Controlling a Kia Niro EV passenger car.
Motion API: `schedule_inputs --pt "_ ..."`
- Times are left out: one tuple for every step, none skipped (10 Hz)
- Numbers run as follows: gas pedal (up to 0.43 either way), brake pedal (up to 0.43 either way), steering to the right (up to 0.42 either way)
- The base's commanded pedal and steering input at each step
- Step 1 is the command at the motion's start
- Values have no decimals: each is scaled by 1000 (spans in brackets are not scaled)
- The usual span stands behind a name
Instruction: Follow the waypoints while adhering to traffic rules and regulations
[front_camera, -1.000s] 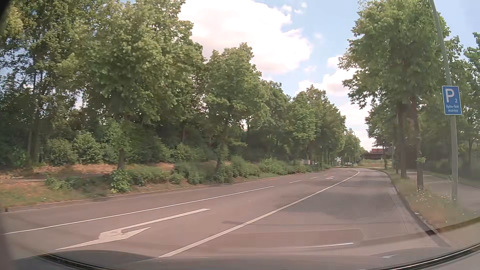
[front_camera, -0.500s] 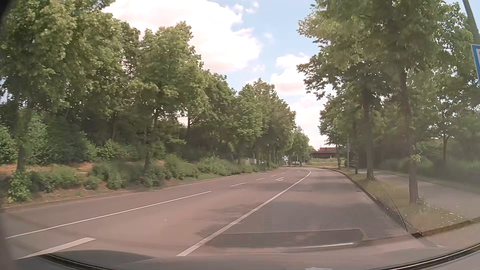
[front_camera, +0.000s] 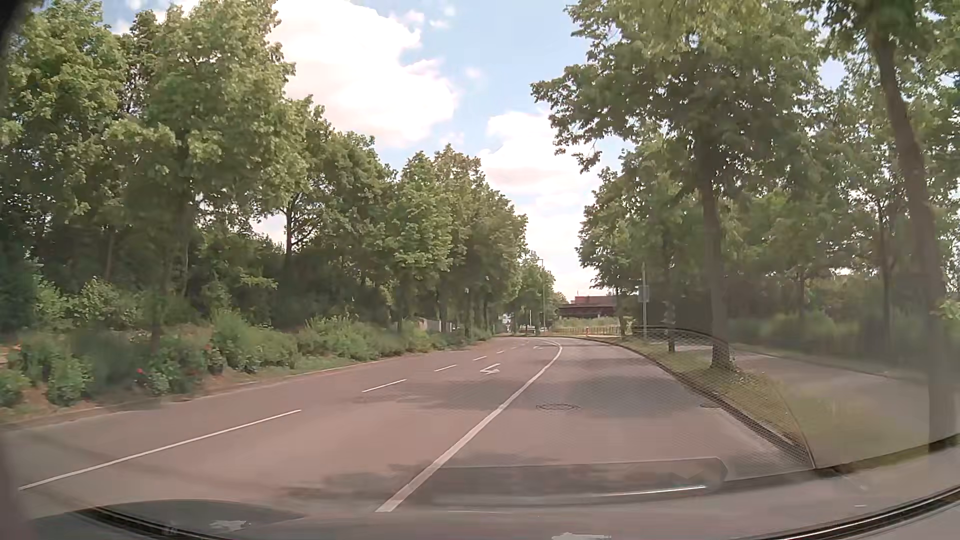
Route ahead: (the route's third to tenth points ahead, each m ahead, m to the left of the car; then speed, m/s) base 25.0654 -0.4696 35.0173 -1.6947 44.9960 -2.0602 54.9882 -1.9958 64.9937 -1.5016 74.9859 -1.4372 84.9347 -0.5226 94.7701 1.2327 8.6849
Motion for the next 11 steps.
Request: schedule_inputs --pt "429 12 82" --pt "429 12 82" --pt "429 12 81" --pt "441 12 78" --pt "441 12 73" --pt "441 12 63" --pt "441 12 54" --pt "441 12 44" --pt "441 18 35" --pt "441 12 25" --pt "441 12 14"
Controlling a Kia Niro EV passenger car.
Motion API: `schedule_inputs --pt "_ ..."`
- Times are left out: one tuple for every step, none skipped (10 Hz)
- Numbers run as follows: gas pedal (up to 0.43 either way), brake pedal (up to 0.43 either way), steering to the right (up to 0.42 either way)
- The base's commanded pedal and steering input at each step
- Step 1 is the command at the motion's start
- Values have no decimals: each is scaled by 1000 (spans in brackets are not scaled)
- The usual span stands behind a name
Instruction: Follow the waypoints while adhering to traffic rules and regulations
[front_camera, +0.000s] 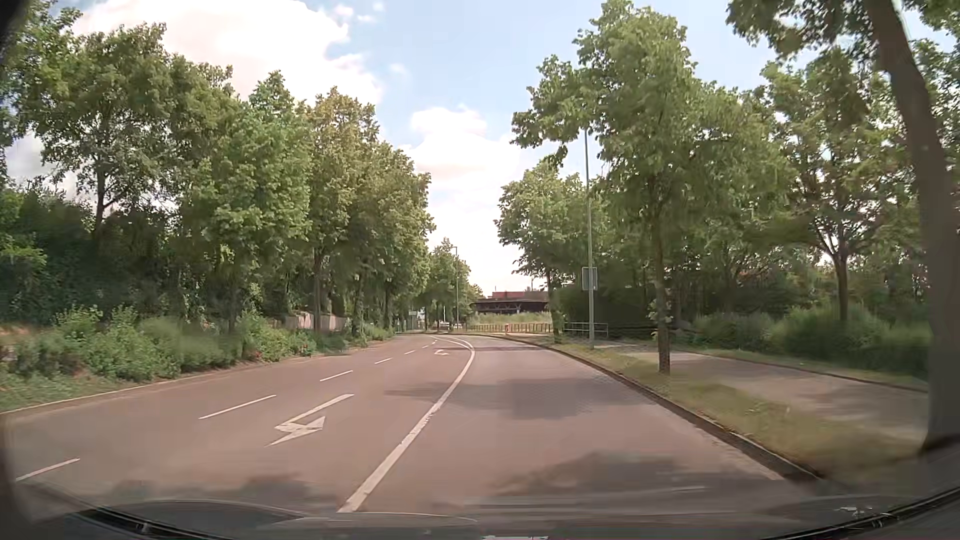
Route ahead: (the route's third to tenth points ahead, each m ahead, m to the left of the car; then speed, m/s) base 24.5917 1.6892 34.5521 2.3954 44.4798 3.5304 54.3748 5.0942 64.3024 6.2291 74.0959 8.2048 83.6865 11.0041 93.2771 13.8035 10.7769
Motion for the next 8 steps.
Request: schedule_inputs --pt "441 12 2" --pt "441 12 1" --pt "441 12 0" --pt "441 12 0" --pt "441 12 1" --pt "441 12 -1" --pt "441 12 -4" --pt "441 12 -10"
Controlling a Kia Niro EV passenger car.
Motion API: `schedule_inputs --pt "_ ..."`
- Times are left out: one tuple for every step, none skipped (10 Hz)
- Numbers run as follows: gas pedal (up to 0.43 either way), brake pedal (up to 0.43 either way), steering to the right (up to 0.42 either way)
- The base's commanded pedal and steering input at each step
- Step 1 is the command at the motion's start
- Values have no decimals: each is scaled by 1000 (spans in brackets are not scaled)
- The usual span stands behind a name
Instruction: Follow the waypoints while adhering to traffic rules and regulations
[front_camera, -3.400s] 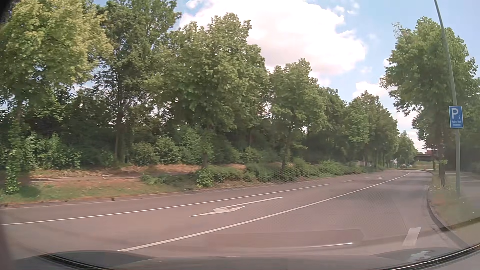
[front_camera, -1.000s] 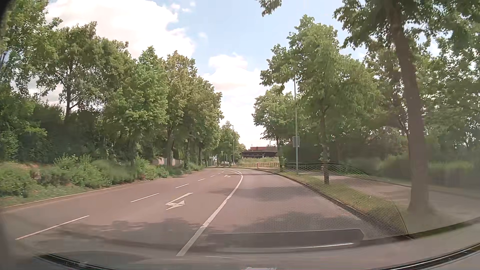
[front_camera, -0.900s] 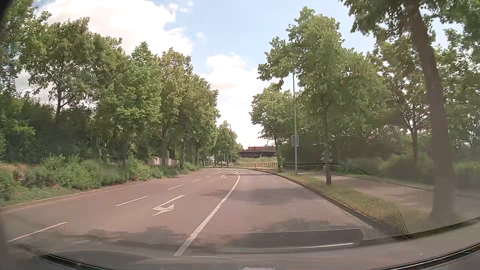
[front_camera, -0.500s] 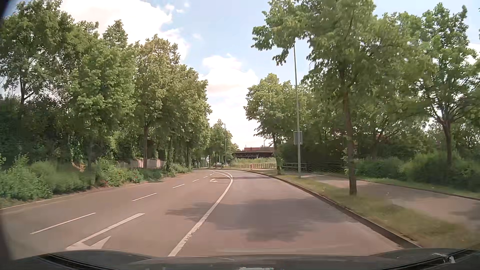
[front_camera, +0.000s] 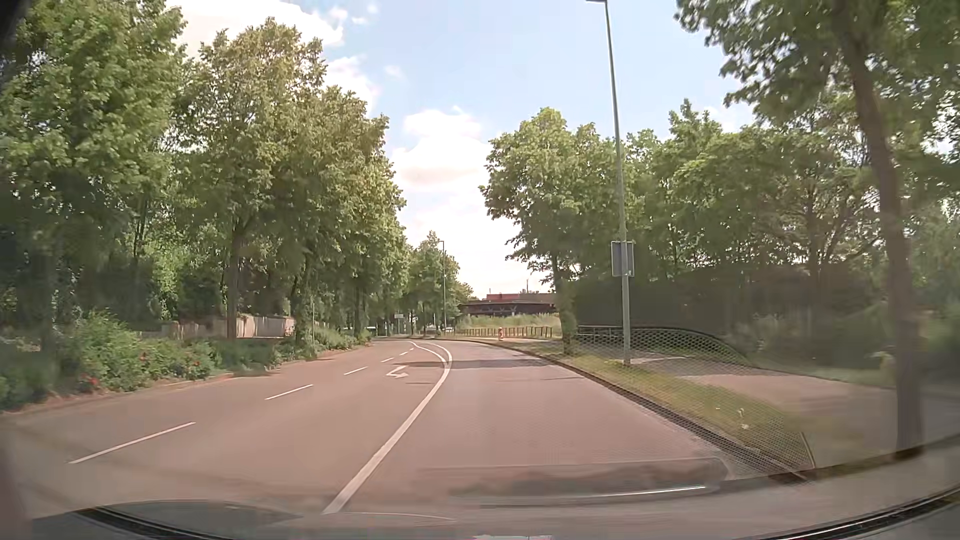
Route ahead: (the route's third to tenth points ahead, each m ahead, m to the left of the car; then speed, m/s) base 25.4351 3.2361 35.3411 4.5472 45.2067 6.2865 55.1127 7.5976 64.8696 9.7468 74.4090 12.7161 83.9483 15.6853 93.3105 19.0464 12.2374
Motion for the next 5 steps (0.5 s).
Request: schedule_inputs --pt "441 12 -17" --pt "441 12 -20" --pt "441 12 -20" --pt "441 12 -20" --pt "429 12 -23"
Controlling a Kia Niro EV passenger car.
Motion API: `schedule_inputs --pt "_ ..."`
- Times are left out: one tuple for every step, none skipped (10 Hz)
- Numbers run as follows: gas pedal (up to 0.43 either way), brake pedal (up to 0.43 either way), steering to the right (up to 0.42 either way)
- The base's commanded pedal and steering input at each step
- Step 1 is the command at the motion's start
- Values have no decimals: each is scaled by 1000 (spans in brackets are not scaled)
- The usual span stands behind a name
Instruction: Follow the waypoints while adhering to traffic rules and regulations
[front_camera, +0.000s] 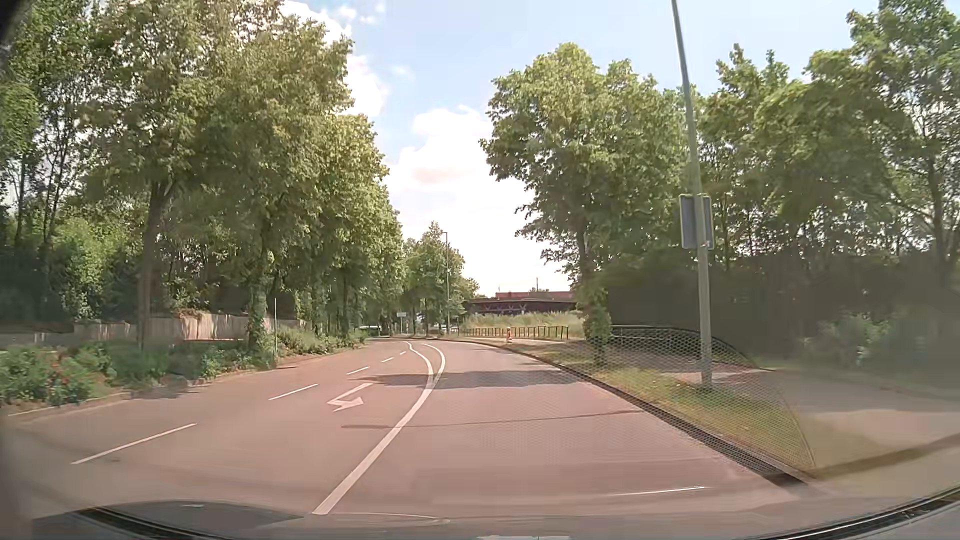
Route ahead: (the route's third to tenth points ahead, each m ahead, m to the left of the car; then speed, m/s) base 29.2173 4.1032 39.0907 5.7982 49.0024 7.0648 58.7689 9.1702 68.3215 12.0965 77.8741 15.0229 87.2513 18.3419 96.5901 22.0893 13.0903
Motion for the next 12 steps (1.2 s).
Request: schedule_inputs --pt "429 12 -26" --pt "429 12 -29" --pt "429 12 -29" --pt "429 12 -29" --pt "429 12 -29" --pt "429 12 -29" --pt "421 12 -28" --pt "409 12 -28" --pt "409 12 -29" --pt "409 12 -28" --pt "409 12 -28" --pt "398 12 -28"
